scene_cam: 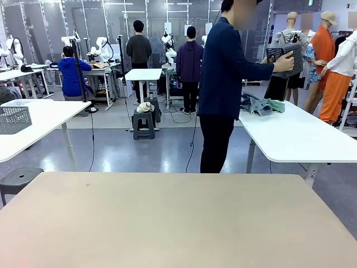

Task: Fold the towels and place them in the basket.
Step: When a person lays out a Towel with hook on the table, fold it in half twice.

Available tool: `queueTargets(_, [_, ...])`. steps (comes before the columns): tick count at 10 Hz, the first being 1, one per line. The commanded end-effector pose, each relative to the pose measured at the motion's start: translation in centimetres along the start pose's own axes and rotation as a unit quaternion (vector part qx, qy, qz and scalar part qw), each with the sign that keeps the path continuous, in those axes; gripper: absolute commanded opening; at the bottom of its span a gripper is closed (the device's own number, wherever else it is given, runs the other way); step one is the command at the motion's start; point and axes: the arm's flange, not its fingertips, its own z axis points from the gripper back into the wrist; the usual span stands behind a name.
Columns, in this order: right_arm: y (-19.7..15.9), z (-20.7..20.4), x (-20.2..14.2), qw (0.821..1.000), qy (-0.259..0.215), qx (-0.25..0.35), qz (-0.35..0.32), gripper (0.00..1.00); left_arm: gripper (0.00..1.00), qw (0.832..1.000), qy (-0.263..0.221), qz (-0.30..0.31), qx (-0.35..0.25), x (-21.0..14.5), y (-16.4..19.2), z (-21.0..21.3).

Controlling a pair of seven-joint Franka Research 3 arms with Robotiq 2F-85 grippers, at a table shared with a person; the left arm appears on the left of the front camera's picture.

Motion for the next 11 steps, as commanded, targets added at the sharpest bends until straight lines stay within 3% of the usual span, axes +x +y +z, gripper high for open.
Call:
queueTargets(1, [-0.01, -0.09, 0.03, 1.0, -0.001, 0.004, 0.006, 1.0, 1.0, 1.0, -0.001, 0.0, 0.001, -0.06, -0.04, 0.06])
queueTargets(11, [-0.01, -0.09, 0.03, 1.0, -0.001, 0.004, 0.006, 1.0, 1.0, 1.0, -0.001, 0.0, 0.001, -0.06, -0.04, 0.06])
